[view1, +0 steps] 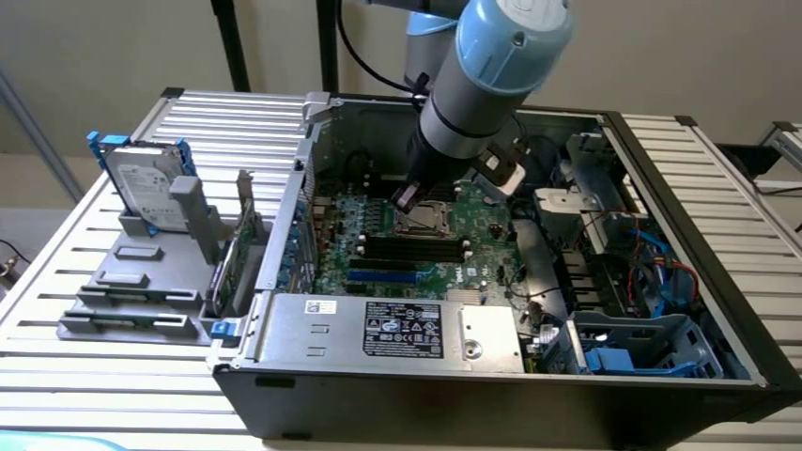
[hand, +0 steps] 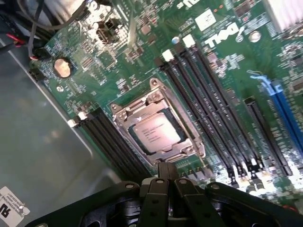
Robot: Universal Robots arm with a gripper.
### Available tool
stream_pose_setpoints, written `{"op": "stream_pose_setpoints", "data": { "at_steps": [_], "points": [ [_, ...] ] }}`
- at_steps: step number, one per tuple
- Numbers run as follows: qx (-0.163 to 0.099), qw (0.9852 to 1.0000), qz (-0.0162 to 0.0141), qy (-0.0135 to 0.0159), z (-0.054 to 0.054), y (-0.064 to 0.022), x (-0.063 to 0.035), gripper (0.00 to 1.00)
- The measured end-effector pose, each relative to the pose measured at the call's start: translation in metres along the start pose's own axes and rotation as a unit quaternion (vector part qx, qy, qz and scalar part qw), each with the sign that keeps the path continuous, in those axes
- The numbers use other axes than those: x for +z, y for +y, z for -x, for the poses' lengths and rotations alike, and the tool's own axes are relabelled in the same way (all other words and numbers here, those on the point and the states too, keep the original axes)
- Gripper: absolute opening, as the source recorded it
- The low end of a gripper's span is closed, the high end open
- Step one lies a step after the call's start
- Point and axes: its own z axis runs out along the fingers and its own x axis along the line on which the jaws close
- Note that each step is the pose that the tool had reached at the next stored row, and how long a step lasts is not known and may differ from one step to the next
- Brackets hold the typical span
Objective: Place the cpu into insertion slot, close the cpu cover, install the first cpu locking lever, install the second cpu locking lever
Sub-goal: 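Install the second cpu locking lever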
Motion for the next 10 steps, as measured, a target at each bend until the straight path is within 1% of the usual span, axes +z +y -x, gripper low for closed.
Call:
{"op": "stream_pose_setpoints", "data": {
  "at_steps": [4, 7, 10],
  "points": [
    [0.002, 1.0, -0.0041, -0.0029, 0.009, 0.0049, -0.0072, 0.11],
    [0.004, 1.0, -0.0071, -0.0049, 0.014, 0.0081, -0.0104, 0.11],
    [0.004, 0.9999, -0.008, -0.0055, 0.017, 0.0097, -0.0116, 0.11]
  ]
}}
